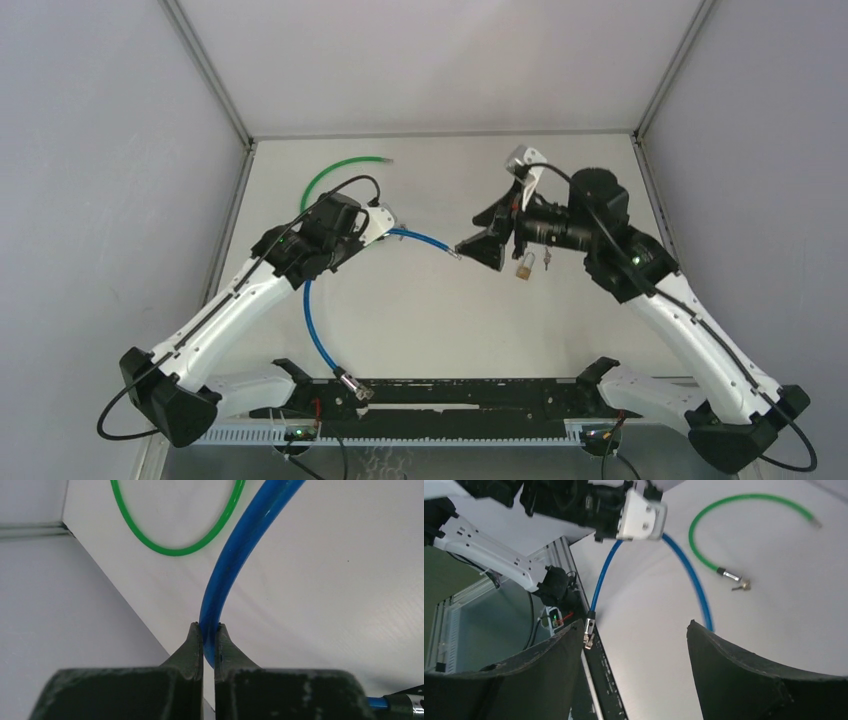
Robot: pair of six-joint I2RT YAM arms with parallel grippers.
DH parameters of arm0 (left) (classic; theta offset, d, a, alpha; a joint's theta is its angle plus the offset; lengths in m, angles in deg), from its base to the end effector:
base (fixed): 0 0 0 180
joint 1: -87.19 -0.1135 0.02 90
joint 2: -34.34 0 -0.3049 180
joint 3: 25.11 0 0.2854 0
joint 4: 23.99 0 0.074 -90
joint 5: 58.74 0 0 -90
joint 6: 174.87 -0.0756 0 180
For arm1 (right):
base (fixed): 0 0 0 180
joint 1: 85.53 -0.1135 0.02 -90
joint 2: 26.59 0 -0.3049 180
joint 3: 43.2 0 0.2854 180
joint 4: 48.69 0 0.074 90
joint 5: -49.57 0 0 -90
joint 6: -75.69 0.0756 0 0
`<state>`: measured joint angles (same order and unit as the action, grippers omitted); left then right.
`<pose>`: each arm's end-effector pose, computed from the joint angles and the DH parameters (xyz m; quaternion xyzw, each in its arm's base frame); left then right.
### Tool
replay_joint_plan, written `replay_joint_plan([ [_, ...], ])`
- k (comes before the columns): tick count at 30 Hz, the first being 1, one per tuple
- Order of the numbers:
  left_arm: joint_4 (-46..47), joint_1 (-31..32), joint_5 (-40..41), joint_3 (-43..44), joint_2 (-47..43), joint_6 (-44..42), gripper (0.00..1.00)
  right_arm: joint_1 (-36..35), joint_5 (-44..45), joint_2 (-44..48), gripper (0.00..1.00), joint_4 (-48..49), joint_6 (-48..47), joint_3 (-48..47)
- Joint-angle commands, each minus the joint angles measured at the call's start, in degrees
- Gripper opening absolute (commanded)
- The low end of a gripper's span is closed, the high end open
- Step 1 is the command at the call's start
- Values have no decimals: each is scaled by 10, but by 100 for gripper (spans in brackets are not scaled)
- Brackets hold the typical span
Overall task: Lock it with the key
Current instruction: Pick up the lock from the center of the board.
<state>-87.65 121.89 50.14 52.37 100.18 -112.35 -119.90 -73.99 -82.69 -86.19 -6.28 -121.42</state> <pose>0.2312 -0.1303 0.3346 0.4360 0.8263 0.1346 0.3301 0.1798 0.1736 0.4377 -0.3439 0.7016 0.4239 0.4580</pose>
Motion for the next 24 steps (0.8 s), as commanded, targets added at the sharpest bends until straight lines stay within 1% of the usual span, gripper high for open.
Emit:
replay_joint_plan([
  [1,21,30,37,4,-34,-63,0,-2,-8,-108,82,-120,-79,-111],
  [3,23,42,39,3,-43,-69,0,-7,-23,-168,81,-142,-108,-148],
  [7,33,62,37,-17,-71,-87,0,-23,-57,-257,81,-117,-134,-188],
  [9,40,72,35,-28,-84,-97,0,-38,-82,-306,80,-120,-147,-235],
  [10,44,77,35,-32,-89,-101,0,-45,-92,-334,78,-131,-156,-273],
  [14,48,87,39,-38,-95,-104,0,-77,-111,-429,69,-204,-185,-355],
  [16,51,89,38,-41,-97,-105,0,-89,-121,-460,64,-231,-199,-373],
  [19,55,90,39,-46,-101,-110,0,-102,-120,-478,56,-234,-203,-376],
  [21,56,90,37,-47,-103,-109,0,-107,-115,-481,41,-221,-191,-369],
  [23,56,90,36,-47,-104,-106,0,-108,-105,-480,19,-207,-177,-360],
  [24,55,90,36,-47,-105,-102,0,-106,-100,-478,4,-196,-164,-352],
])
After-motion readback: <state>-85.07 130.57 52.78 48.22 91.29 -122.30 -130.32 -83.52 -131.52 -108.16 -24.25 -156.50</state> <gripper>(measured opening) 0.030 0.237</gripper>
